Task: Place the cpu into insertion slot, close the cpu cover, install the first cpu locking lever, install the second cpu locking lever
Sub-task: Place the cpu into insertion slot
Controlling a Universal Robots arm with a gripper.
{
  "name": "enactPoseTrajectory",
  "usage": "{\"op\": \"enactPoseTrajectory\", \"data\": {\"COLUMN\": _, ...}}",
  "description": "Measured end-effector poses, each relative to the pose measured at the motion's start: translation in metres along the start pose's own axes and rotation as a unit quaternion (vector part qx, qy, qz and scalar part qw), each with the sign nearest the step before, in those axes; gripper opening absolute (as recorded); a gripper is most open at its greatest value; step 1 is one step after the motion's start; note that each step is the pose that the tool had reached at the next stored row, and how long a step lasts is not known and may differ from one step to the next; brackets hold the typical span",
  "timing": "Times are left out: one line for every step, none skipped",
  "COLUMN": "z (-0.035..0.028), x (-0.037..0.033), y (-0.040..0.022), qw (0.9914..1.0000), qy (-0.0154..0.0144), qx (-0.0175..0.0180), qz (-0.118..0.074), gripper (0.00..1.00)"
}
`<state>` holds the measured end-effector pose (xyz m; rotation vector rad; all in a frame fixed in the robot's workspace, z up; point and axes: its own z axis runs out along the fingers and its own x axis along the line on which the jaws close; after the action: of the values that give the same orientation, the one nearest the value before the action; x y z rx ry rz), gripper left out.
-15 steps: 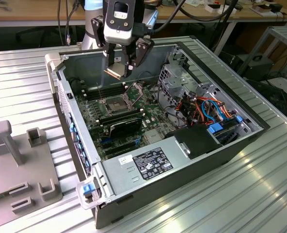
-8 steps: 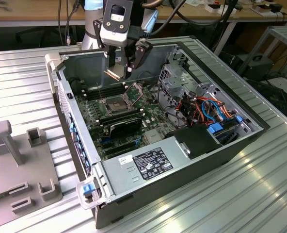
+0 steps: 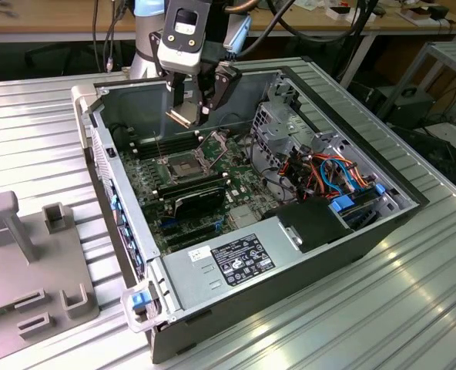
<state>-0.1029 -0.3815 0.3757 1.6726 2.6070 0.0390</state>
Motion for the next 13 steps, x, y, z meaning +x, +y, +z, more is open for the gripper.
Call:
{"op": "enactPoseTrajectory", "data": {"z": 0.0001, "x": 0.0, "y": 0.0001, "qw": 1.0, "qy": 0.0, "qx": 0.0, "qz": 0.0, "gripper": 0.55}}
{"op": "enactPoseTrajectory", "data": {"z": 0.0003, "x": 0.0, "y": 0.0001, "qw": 1.0, "qy": 0.0, "qx": 0.0, "qz": 0.0, "gripper": 0.55}}
{"op": "enactPoseTrajectory", "data": {"z": 0.0005, "x": 0.0, "y": 0.0001, "qw": 1.0, "qy": 0.0, "qx": -0.0001, "qz": 0.0, "gripper": 0.55}}
{"op": "enactPoseTrajectory", "data": {"z": 0.0005, "x": 0.0, "y": 0.0001, "qw": 1.0, "qy": 0.0, "qx": -0.0001, "qz": 0.0, "gripper": 0.55}}
{"op": "enactPoseTrajectory", "data": {"z": 0.0005, "x": 0.0, "y": 0.0001, "qw": 1.0, "qy": 0.0, "qx": 0.0, "qz": 0.0, "gripper": 0.55}}
{"op": "enactPoseTrajectory", "data": {"z": 0.0005, "x": 0.0, "y": 0.0001, "qw": 1.0, "qy": 0.0, "qx": 0.0, "qz": 0.0, "gripper": 0.55}}
{"op": "enactPoseTrajectory", "data": {"z": 0.0006, "x": 0.0, "y": 0.0001, "qw": 1.0, "qy": 0.0, "qx": 0.0, "qz": 0.0, "gripper": 0.55}}
{"op": "enactPoseTrajectory", "data": {"z": 0.0006, "x": 0.0, "y": 0.0001, "qw": 1.0, "qy": 0.0, "qx": 0.0, "qz": 0.0, "gripper": 0.55}}
{"op": "enactPoseTrajectory", "data": {"z": 0.0006, "x": 0.0, "y": 0.0, "qw": 1.0, "qy": 0.0, "qx": 0.0, "qz": 0.0, "gripper": 0.55}}
{"op": "enactPoseTrajectory", "data": {"z": 0.0006, "x": 0.0, "y": 0.0001, "qw": 1.0, "qy": 0.0, "qx": -0.0001, "qz": 0.0, "gripper": 0.55}}
{"op": "enactPoseTrajectory", "data": {"z": 0.0006, "x": 0.0, "y": 0.0001, "qw": 1.0, "qy": 0.0, "qx": -0.0001, "qz": 0.0, "gripper": 0.55}}
{"op": "enactPoseTrajectory", "data": {"z": 0.0006, "x": 0.0, "y": 0.0001, "qw": 1.0, "qy": 0.0, "qx": -0.0001, "qz": 0.0, "gripper": 0.55}}
{"op": "enactPoseTrajectory", "data": {"z": 0.0006, "x": 0.0, "y": 0.0001, "qw": 1.0, "qy": 0.0, "qx": -0.0001, "qz": 0.0, "gripper": 0.55}}
